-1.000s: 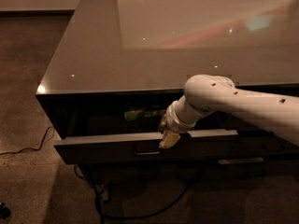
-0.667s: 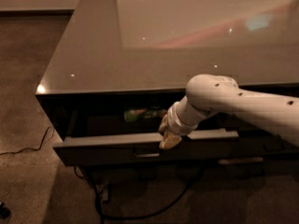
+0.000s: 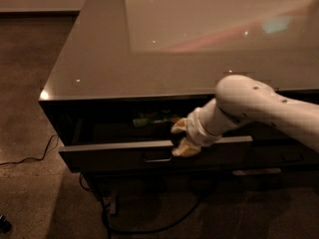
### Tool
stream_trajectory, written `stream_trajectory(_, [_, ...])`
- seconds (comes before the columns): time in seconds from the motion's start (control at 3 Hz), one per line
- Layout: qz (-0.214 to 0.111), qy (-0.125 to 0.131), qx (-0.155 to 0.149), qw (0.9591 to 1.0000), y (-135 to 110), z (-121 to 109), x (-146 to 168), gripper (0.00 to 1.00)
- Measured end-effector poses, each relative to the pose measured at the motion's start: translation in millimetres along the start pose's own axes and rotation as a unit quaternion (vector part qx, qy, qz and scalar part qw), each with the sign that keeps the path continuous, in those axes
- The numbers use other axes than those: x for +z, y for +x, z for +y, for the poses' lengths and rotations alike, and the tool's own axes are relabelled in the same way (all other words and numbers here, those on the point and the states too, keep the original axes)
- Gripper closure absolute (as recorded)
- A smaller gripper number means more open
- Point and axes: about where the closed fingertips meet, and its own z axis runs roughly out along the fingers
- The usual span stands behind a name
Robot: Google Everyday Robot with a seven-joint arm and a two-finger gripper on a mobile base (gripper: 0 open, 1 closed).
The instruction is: Open top drawer
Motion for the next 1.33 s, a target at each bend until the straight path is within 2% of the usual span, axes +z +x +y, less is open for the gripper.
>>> stream_trajectory(0.33, [-0.019,-0.004,-0.001,0.9998,-14,20,-33,0.0])
stream_trajectory(0.67, [-0.02,-0.006,-0.001,0.9998,-14,19,-30,0.0])
stream_trajectory(1.0, [-0.022,-0.017,-0.001,0.9996,-8,19,-15,0.0])
stream_trajectory(1.33, [-0.016,-0.04,-0.005,0.9991,-4,23,5,0.0])
